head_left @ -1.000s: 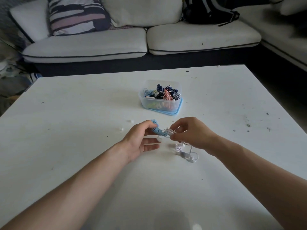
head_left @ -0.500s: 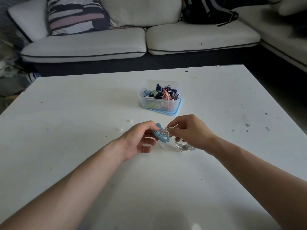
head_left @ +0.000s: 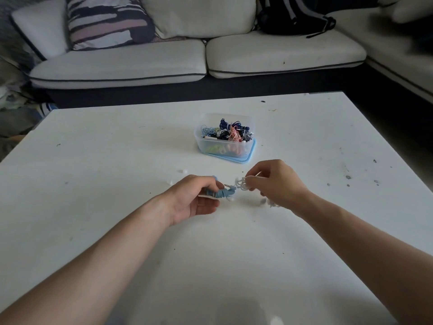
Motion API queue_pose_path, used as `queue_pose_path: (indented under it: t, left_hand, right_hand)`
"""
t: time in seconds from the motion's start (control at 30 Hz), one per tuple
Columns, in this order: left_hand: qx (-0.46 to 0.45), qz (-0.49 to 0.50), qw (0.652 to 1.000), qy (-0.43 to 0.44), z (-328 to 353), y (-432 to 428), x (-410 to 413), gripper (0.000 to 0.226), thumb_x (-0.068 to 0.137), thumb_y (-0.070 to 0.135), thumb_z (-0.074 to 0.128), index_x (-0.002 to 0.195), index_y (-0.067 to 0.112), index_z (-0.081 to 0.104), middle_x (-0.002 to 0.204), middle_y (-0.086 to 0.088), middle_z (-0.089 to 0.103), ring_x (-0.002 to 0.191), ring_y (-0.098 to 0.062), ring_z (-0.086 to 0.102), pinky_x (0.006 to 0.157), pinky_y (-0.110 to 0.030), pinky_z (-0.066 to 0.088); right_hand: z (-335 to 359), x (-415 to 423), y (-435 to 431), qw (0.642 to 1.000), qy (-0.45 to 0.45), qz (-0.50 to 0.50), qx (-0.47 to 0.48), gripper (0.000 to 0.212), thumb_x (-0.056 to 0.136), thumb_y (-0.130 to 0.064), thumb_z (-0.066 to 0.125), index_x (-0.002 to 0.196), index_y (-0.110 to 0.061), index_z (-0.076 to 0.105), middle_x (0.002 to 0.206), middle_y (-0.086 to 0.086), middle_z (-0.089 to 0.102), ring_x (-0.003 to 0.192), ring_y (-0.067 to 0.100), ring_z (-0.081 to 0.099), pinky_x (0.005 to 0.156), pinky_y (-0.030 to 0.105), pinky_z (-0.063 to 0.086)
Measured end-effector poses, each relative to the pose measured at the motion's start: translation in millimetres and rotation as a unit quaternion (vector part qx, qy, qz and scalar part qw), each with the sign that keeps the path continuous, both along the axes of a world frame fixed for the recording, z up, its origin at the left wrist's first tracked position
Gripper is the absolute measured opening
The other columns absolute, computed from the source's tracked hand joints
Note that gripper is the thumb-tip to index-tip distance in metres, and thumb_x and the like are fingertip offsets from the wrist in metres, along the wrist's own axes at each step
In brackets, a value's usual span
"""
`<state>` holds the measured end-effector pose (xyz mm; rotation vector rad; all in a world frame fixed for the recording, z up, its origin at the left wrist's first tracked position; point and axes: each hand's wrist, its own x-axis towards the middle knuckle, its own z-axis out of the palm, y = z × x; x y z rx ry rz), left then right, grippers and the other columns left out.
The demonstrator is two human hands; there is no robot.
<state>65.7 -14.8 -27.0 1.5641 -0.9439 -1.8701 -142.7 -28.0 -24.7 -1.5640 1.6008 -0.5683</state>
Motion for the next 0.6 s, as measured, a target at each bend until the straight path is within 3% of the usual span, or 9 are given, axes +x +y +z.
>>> queue_pose_path:
  t: [0.1,0.2,0.5,0.6]
  left_hand:
    - [-0.002,0.019,1.0,0.016,0.3,-1.5,0.5,0.025,0.082,-0.002,0.046,0.071,0.011,0.065,0.072,-0.006,0.059,0.056,-0.018,0.058,0.053,-0.022,0.053]
    - [-0.023,0.015,0.999,0.025,1.7,-2.8,0.4,0.029,0.079,-0.005,0.042,0.066,0.012,0.062,0.071,-0.007,0.057,0.057,-0.019,0.054,0.049,-0.022,0.049]
    - [-0.072,-0.021,0.996,0.053,2.1,-2.3,1.0,0.016,0.059,0.003,0.05,0.067,0.013,0.06,0.068,-0.007,0.055,0.056,-0.019,0.053,0.048,-0.022,0.041]
    - [-0.065,-0.042,0.997,0.028,1.1,-1.5,0.3,0.016,0.058,0.004,0.051,0.069,0.013,0.06,0.068,-0.006,0.055,0.055,-0.019,0.052,0.046,-0.022,0.042]
  right_hand:
    - [4.9,1.4,2.6,0.995,-0.088,-0.013,0.034,0.007,0.086,-0.022,0.068,0.083,-0.019,0.074,0.075,-0.001,0.075,0.056,0.015,0.054,0.04,0.017,0.036]
    - [5.1,2.1,2.7,0.991,-0.117,-0.033,0.051,0.01,0.087,-0.024,0.068,0.086,-0.017,0.074,0.074,-0.001,0.075,0.055,0.013,0.051,0.043,0.017,0.036]
    - [4.4,-0.3,1.7,0.991,-0.079,-0.065,0.091,0.017,0.088,-0.019,0.061,0.083,-0.009,0.074,0.071,0.002,0.075,0.052,0.014,0.048,0.038,0.014,0.033]
    - [4.9,2.1,3.7,0.991,-0.091,-0.071,0.062,0.017,0.088,-0.022,0.064,0.08,-0.011,0.074,0.071,0.0,0.075,0.054,0.014,0.05,0.046,0.019,0.037]
